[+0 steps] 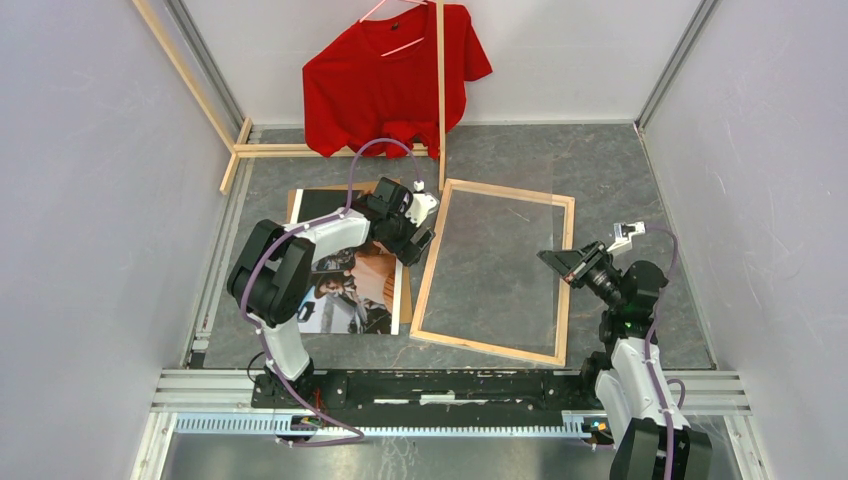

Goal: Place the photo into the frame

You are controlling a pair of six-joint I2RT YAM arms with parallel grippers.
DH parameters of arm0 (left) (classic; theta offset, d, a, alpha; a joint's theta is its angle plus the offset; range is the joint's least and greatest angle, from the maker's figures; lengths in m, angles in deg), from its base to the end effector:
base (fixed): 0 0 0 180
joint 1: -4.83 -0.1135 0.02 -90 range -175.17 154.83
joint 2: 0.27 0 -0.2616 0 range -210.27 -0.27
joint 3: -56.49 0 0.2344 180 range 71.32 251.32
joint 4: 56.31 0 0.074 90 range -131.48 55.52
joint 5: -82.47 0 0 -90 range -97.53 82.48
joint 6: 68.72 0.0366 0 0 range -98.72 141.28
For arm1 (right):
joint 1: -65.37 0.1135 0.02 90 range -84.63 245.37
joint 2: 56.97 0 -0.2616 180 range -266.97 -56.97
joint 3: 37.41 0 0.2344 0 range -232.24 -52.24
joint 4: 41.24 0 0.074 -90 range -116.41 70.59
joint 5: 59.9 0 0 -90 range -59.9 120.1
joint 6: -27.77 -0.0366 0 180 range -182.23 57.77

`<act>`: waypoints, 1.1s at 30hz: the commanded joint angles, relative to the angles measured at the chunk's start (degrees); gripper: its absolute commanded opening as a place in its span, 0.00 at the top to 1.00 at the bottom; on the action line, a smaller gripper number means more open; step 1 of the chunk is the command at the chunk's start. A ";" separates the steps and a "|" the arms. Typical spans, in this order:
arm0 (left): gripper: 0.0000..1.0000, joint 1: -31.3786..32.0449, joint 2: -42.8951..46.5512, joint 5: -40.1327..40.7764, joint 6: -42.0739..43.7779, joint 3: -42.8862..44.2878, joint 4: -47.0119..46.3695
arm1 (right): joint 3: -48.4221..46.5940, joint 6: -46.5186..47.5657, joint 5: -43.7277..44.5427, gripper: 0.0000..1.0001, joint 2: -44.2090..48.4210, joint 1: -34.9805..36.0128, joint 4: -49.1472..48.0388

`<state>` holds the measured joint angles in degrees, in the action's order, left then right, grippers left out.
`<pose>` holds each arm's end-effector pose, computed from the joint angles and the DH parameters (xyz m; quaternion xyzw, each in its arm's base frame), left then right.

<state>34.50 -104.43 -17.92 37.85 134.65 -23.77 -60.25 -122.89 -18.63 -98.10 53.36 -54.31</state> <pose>0.3027 -0.1800 0.1706 0.3990 0.8720 -0.1174 0.2583 0.1458 -0.0029 0.2031 0.1746 0.7068 0.5306 0.4341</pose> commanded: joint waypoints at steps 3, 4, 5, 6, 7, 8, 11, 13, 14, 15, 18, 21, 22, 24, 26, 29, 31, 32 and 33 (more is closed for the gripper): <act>0.00 0.55 -1.04 -0.04 0.74 -0.62 0.57 | -5.19 13.34 4.46 1.00 0.35 -0.03 15.90; 0.00 0.64 -1.00 0.21 0.80 -0.73 0.63 | -6.10 15.39 5.51 1.00 0.14 -0.01 18.28; 0.00 0.69 -0.96 0.34 0.94 -0.83 0.64 | -6.63 17.05 6.03 1.00 -0.08 0.00 19.93; 0.00 0.74 -0.96 0.49 0.99 -0.90 0.61 | -6.79 17.69 6.46 1.00 -0.23 -0.03 20.53; 0.00 0.74 -0.91 0.54 1.00 -0.97 0.64 | -6.70 17.93 6.78 1.00 -0.28 -0.02 20.85; 0.00 0.74 -0.95 0.55 1.08 -1.01 0.53 | -6.55 18.03 6.95 1.00 -0.27 0.01 20.95; 0.00 0.83 -0.86 0.53 1.09 -1.19 0.39 | -6.20 17.53 6.81 1.00 -0.43 -0.01 20.43; 0.00 0.83 -0.95 0.59 1.17 -1.19 0.39 | -6.33 17.46 6.83 1.00 -0.53 0.02 20.52; 0.00 0.83 -0.93 0.69 1.18 -1.24 0.39 | -6.44 17.44 6.81 1.00 -0.55 -0.03 20.52; 0.00 0.83 -0.96 0.68 1.24 -1.27 0.40 | -6.62 17.79 7.16 1.00 -0.62 -0.02 21.04; 0.00 0.83 -0.87 0.77 1.26 -1.20 0.44 | -7.70 19.60 8.26 1.00 -1.17 -0.01 23.29; 0.00 0.85 -0.65 0.64 1.29 -1.28 0.44 | -8.21 21.17 8.71 1.00 -2.06 0.04 24.61; 0.00 0.83 -0.61 0.66 1.27 -1.28 0.42 | -8.41 21.80 8.95 1.00 -2.28 -0.02 25.13; 0.00 0.83 -0.53 0.70 1.26 -1.36 0.46 | -8.87 23.24 9.95 0.97 -2.76 -0.03 26.64; 0.00 0.83 -0.42 0.65 1.26 -1.37 0.39 | -9.36 24.81 10.85 0.94 -3.22 0.00 27.71; 0.00 0.85 -0.39 0.67 1.26 -1.37 0.39 | -10.24 27.37 12.21 0.82 -4.17 0.00 31.18; 0.00 0.84 -0.43 0.72 1.26 -1.32 0.41 | -10.78 29.07 13.15 0.73 -4.59 0.02 32.55; 0.00 0.83 -0.40 0.68 1.20 -1.36 0.40 | -11.09 29.74 13.91 0.65 -4.73 -0.03 33.43; 0.00 0.84 -0.43 0.71 1.26 -1.37 0.40 | -11.38 30.42 14.35 0.53 -4.72 -0.07 33.83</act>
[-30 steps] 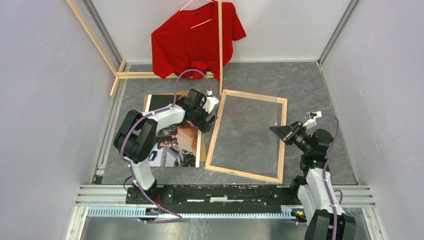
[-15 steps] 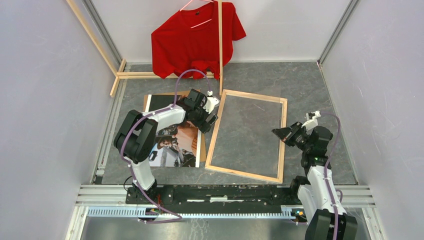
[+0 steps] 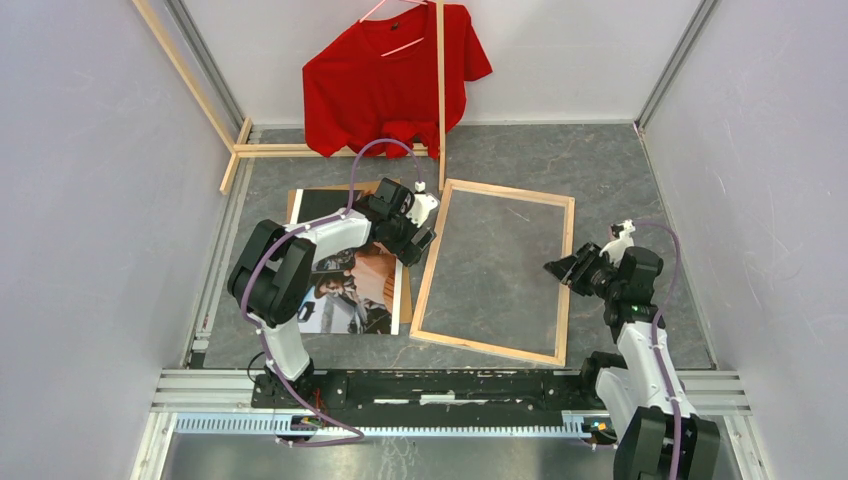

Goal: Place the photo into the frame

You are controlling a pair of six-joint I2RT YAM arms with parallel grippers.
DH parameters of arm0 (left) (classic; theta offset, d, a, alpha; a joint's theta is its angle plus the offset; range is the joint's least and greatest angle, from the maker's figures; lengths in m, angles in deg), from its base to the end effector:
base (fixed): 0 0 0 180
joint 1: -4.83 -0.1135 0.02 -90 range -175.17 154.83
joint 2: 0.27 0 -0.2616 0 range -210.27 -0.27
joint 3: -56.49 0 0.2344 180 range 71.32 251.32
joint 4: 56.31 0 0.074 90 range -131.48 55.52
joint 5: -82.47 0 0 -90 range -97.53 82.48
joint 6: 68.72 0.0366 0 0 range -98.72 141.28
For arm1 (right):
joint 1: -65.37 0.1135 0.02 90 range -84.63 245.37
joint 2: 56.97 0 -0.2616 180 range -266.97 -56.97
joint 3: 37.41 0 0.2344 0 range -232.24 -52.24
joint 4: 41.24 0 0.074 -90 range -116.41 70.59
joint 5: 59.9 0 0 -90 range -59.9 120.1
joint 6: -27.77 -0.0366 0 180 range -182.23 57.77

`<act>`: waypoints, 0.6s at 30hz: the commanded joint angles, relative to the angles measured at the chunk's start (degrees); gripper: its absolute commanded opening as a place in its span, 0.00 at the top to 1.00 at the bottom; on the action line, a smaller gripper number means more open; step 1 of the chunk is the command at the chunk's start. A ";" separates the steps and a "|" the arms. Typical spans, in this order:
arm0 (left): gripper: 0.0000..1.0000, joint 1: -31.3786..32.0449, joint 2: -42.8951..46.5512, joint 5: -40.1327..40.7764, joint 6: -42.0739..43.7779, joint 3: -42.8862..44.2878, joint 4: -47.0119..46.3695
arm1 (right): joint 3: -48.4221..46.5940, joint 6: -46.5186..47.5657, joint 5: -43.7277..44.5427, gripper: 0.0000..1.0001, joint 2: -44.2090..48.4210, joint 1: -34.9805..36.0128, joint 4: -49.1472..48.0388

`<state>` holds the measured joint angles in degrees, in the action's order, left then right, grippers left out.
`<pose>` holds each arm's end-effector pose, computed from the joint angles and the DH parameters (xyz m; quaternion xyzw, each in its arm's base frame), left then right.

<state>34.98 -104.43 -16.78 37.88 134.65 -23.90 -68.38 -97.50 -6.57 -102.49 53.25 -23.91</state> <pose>0.3017 -0.1821 0.1706 0.4007 0.8717 -0.1091 0.2603 0.1526 -0.0104 0.1867 0.1935 0.8212 0.3619 0.3965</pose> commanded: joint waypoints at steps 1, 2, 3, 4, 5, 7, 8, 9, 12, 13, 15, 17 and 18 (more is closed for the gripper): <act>0.00 0.35 -0.42 -0.49 1.24 -1.44 0.55 | -3.52 5.54 2.96 0.45 -0.26 0.13 3.88; 0.00 0.36 -0.46 -0.50 1.20 -1.45 0.59 | -3.71 6.12 3.31 0.38 -0.26 0.09 4.12; 0.00 0.35 -0.48 -0.53 1.24 -1.46 0.57 | -3.95 6.42 3.51 0.33 -0.34 0.14 4.22; 0.00 0.35 -0.47 -0.58 1.20 -1.46 0.54 | -4.30 6.94 3.87 0.28 -0.50 0.10 4.51; 0.00 0.35 -0.46 -0.58 1.24 -1.46 0.56 | -4.63 7.56 4.30 0.24 -0.92 0.08 5.05; 0.00 0.35 -0.41 -0.59 1.25 -1.45 0.52 | -5.32 8.90 4.83 0.20 -1.67 0.10 6.08; 0.00 0.35 -0.43 -0.59 1.20 -1.46 0.53 | -5.71 9.61 5.37 0.19 -2.01 0.09 6.81; 0.00 0.35 -0.43 -0.58 1.23 -1.44 0.52 | -5.89 10.07 5.53 0.18 -2.21 0.10 7.01; 0.00 0.35 -0.52 -0.61 1.24 -1.37 0.58 | -5.70 10.21 5.90 0.16 -2.29 0.08 6.86; 0.00 0.37 -0.56 -0.60 1.24 -1.37 0.53 | -5.58 10.20 5.89 0.16 -2.29 0.08 6.73; 0.00 0.35 -0.60 -0.72 1.15 -1.37 0.60 | -5.23 10.21 5.44 0.15 -2.55 0.13 6.28; 0.00 0.35 -0.60 -0.68 1.16 -1.26 0.59 | -4.83 10.10 4.90 0.15 -3.11 0.12 5.84; 0.00 0.35 -0.61 -0.66 1.15 -1.28 0.55 | -4.58 9.91 4.53 0.15 -3.30 0.15 5.42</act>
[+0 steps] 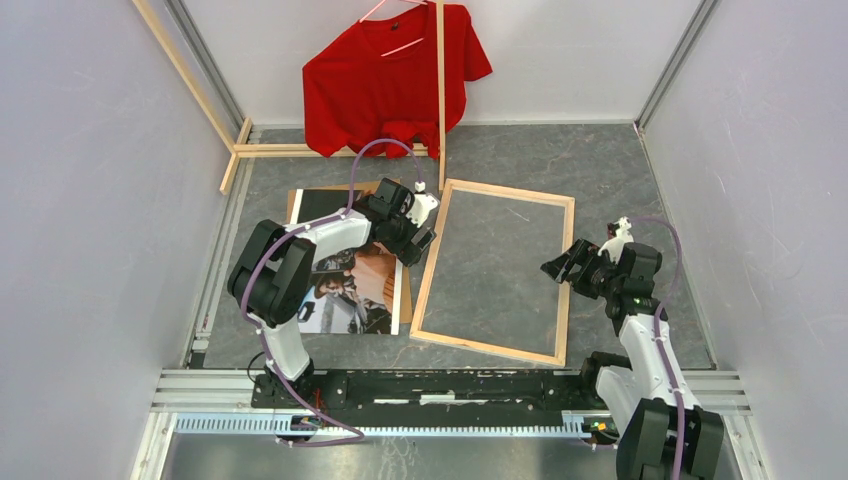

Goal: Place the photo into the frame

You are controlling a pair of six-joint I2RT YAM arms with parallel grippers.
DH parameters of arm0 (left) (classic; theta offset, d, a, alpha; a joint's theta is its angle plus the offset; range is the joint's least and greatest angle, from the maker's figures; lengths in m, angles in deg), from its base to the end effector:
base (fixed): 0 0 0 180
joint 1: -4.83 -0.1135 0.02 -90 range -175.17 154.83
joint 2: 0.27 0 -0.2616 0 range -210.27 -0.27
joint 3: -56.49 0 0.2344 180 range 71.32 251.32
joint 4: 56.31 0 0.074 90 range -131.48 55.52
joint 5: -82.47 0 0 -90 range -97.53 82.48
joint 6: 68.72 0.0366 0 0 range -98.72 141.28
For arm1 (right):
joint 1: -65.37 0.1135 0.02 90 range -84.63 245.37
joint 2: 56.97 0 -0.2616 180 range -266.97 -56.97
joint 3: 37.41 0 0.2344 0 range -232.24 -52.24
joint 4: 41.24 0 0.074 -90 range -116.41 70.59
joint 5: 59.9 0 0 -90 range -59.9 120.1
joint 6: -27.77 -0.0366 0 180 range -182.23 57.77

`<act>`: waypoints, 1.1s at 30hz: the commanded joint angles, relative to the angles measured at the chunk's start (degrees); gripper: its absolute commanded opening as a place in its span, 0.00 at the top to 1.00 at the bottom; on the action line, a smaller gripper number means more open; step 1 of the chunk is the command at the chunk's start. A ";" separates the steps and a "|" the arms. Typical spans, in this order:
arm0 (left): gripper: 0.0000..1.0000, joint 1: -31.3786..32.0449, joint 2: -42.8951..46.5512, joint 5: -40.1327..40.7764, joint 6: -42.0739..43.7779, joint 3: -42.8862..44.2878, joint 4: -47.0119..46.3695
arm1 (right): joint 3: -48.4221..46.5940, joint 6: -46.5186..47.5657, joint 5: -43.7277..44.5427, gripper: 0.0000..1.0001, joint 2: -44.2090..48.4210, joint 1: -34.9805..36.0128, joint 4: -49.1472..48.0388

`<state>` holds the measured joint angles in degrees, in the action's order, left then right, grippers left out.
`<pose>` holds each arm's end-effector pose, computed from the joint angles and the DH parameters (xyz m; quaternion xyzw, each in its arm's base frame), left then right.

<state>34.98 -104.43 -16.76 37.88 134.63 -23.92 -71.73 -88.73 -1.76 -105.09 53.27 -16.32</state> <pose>0.3017 -0.1820 0.1705 0.4006 0.8717 -0.1089 0.2603 0.1556 -0.0136 0.1866 0.1744 0.8574 0.2976 0.3818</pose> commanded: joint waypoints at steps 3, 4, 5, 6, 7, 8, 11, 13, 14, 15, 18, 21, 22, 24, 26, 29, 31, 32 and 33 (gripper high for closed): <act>0.00 0.35 -0.74 -0.79 1.15 -1.17 0.56 | -0.24 0.23 -1.54 0.15 -1.23 0.08 -3.60; 0.00 0.45 -0.78 -0.72 1.13 -1.17 0.55 | 0.03 -0.20 -1.77 0.15 -1.38 0.06 -4.25; 0.00 0.44 -0.83 -0.75 1.15 -1.17 0.54 | 0.20 -0.49 -2.16 0.15 -1.49 0.10 -4.73; 0.00 0.43 -0.94 -0.78 1.09 -1.17 0.55 | 0.42 -0.96 -2.57 0.15 -1.62 0.10 -5.41; 0.00 0.43 -1.08 -0.75 1.07 -1.09 0.54 | 0.62 -1.21 -2.95 0.15 -1.74 0.11 -5.94; 0.00 0.43 -1.13 -0.79 1.07 -1.08 0.54 | 0.69 -1.60 -3.20 0.16 -1.92 0.17 -6.36; 0.00 0.52 -1.26 -0.83 1.07 -0.99 0.57 | 0.94 -2.16 -3.49 0.16 -2.27 0.21 -7.36; 0.00 0.52 -1.31 -0.78 1.07 -0.92 0.55 | 0.93 -2.07 -3.50 0.16 -2.57 0.37 -7.49; 0.00 0.54 -1.25 -0.74 1.11 -0.91 0.57 | 0.94 -1.98 -3.40 0.16 -2.65 0.36 -7.32; 0.00 0.52 -1.27 -0.78 1.07 -0.86 0.55 | 0.86 -1.70 -2.98 0.16 -2.60 0.48 -7.01; 0.00 0.52 -1.39 -0.73 1.04 -0.91 0.60 | -1.00 1.08 0.49 0.16 -2.73 1.08 -2.91; 0.00 0.52 -1.44 -0.61 1.06 -0.86 0.55 | -3.35 3.96 3.67 0.15 -2.70 2.10 1.14; 0.00 0.52 -1.47 -0.51 1.09 -0.82 0.54 | -3.61 4.29 3.98 0.15 -2.72 2.44 1.56; 0.00 0.54 -1.54 -0.47 1.07 -0.66 0.58 | -3.63 4.12 3.95 0.15 -2.98 3.45 1.39; 0.00 0.58 -1.54 -0.61 1.02 -0.51 0.59 | -3.16 3.43 4.55 0.15 -3.32 5.03 0.70; 0.00 0.61 -1.56 -0.58 0.96 -0.47 0.79 | -2.88 2.40 5.63 0.14 -3.71 6.99 -0.32; 0.00 0.61 -1.56 -0.35 1.04 -0.53 0.82 | -3.10 1.92 6.31 0.14 -4.00 8.13 -0.56; 0.00 0.61 -1.52 -0.30 1.13 -0.55 0.83 | -3.31 1.68 6.83 0.14 -4.17 8.66 -0.61; 0.00 0.61 -1.46 -0.26 1.19 -0.62 0.81 | -3.60 1.47 7.25 0.14 -4.30 9.33 -0.63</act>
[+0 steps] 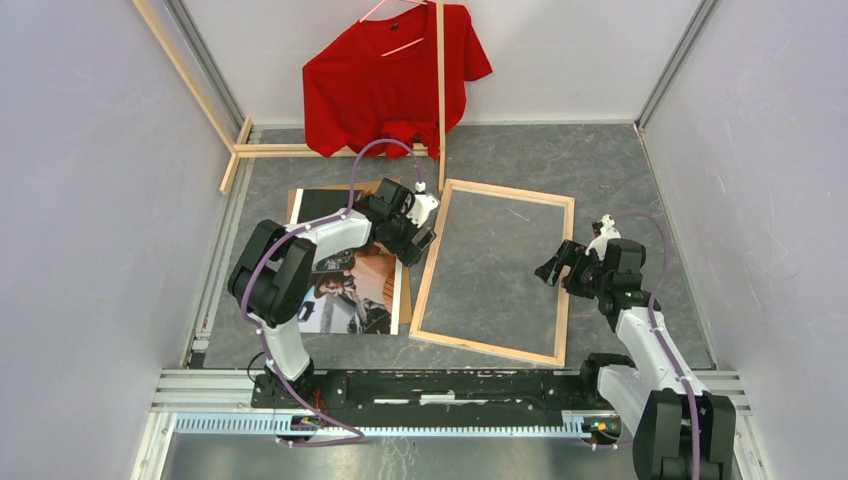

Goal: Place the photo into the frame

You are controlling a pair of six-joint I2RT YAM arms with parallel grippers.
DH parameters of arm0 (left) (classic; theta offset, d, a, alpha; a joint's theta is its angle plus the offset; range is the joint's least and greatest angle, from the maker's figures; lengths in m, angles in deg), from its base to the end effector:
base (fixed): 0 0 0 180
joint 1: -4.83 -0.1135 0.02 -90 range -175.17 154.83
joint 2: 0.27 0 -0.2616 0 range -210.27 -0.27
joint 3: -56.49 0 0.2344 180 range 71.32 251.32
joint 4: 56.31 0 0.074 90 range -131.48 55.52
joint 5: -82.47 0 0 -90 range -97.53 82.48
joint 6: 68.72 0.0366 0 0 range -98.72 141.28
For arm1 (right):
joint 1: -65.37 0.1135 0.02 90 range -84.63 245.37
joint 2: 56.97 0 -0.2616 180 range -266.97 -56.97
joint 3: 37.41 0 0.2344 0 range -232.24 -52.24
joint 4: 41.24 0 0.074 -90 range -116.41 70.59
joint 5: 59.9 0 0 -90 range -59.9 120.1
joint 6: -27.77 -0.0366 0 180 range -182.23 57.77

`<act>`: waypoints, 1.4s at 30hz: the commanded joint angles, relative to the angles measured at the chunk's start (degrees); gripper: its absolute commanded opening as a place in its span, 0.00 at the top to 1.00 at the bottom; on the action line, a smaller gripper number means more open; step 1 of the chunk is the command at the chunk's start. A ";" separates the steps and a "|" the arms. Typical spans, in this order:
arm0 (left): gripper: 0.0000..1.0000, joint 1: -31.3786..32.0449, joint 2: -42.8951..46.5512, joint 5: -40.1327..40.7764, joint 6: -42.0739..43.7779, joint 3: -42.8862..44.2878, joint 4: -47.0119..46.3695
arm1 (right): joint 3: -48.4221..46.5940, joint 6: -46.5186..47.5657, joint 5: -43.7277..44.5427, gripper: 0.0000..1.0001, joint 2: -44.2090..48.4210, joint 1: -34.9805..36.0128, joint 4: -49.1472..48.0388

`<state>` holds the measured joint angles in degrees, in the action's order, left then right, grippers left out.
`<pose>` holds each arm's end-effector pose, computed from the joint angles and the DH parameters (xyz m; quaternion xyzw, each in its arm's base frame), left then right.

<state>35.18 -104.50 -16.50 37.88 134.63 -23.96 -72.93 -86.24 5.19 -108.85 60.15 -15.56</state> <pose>0.3013 -0.1830 0.1701 0.4017 0.8715 -0.1072 0.2602 0.1638 0.0005 0.1815 0.1403 0.8854 0.2592 0.3594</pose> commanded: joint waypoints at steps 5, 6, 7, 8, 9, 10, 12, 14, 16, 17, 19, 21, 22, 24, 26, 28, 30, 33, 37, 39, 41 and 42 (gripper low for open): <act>0.00 0.41 -1.32 -0.74 1.15 -0.55 0.89 | -3.69 -1.66 1.44 0.15 -0.57 4.14 -0.89; 0.00 0.41 -1.31 -0.78 1.16 -0.63 0.90 | -4.11 -1.74 1.44 0.15 -0.25 4.13 -0.52; 0.00 0.41 -1.32 -0.90 1.15 -0.69 0.91 | -4.56 -1.92 1.44 0.15 0.13 4.22 -0.34; 0.00 0.41 -1.40 -0.88 1.13 -0.72 0.86 | -4.96 -2.07 1.44 0.14 0.59 4.18 -0.16; 0.00 0.41 -1.47 -0.80 1.12 -0.80 0.85 | -5.37 -2.16 1.51 0.14 0.96 4.29 0.09; 0.00 0.41 -1.54 -0.76 1.15 -0.82 0.86 | -5.84 -2.03 1.61 0.14 1.08 4.33 0.49; 0.00 0.48 -1.67 -0.85 1.22 -0.82 0.85 | -6.74 -1.44 2.32 0.14 0.91 4.43 1.84; 0.00 0.47 -1.54 -0.87 1.19 -0.77 0.87 | -7.53 -0.19 3.59 0.13 0.43 4.77 3.49; 0.00 0.54 -1.39 -0.87 1.18 -0.81 0.89 | -8.04 1.02 4.54 0.06 -0.32 4.87 5.23; 0.00 0.50 -1.38 -0.87 1.24 -0.78 0.91 | -8.22 1.70 5.19 0.04 -0.59 4.86 6.10; 0.00 0.49 -1.42 -0.85 1.24 -0.82 0.98 | -8.63 2.96 6.75 0.02 -0.95 4.86 7.71; 0.00 0.50 -1.41 -0.87 1.24 -0.90 0.95 | -9.44 4.33 9.37 0.02 -0.95 4.87 9.47; 0.00 0.50 -1.38 -0.85 1.29 -0.97 0.98 | -10.15 5.10 11.20 0.02 -0.87 4.86 10.54; 0.00 0.50 -1.33 -0.74 1.35 -0.99 0.91 | -11.31 6.31 13.50 0.02 -0.59 4.93 11.88; 0.00 0.52 -1.29 -0.70 1.39 -0.99 0.93 | -11.95 6.87 15.03 0.02 -0.25 4.86 12.58; 0.00 0.48 -1.33 -0.74 1.34 -0.91 0.94 | -12.10 7.21 15.88 0.02 0.10 4.91 12.79; 0.00 0.50 -1.34 -0.81 1.27 -0.82 1.07 | -11.93 7.30 16.36 0.02 0.27 4.91 12.65; 0.00 0.50 -1.49 -0.80 1.42 -0.74 1.03 | -11.10 6.84 15.47 0.02 0.11 4.94 11.48; 0.00 0.50 -1.55 -0.94 1.25 -0.60 1.03 | -9.19 5.17 12.54 0.02 -1.36 4.91 7.82; 0.00 0.55 -1.53 -1.04 1.16 -0.56 1.04 | -8.68 4.79 11.91 0.02 -2.48 4.88 6.61; 0.00 0.50 -1.70 -1.00 1.06 -0.55 1.03 | -8.50 4.85 11.82 0.02 -3.52 6.43 6.14; 0.00 0.52 -1.86 -1.11 1.06 -0.51 1.05 | -8.21 4.82 11.52 0.02 -3.90 6.48 5.66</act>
<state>35.20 -104.54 -16.41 37.92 134.63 -24.01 -82.11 -80.86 18.15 -111.34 65.25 -6.14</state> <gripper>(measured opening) 0.996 0.979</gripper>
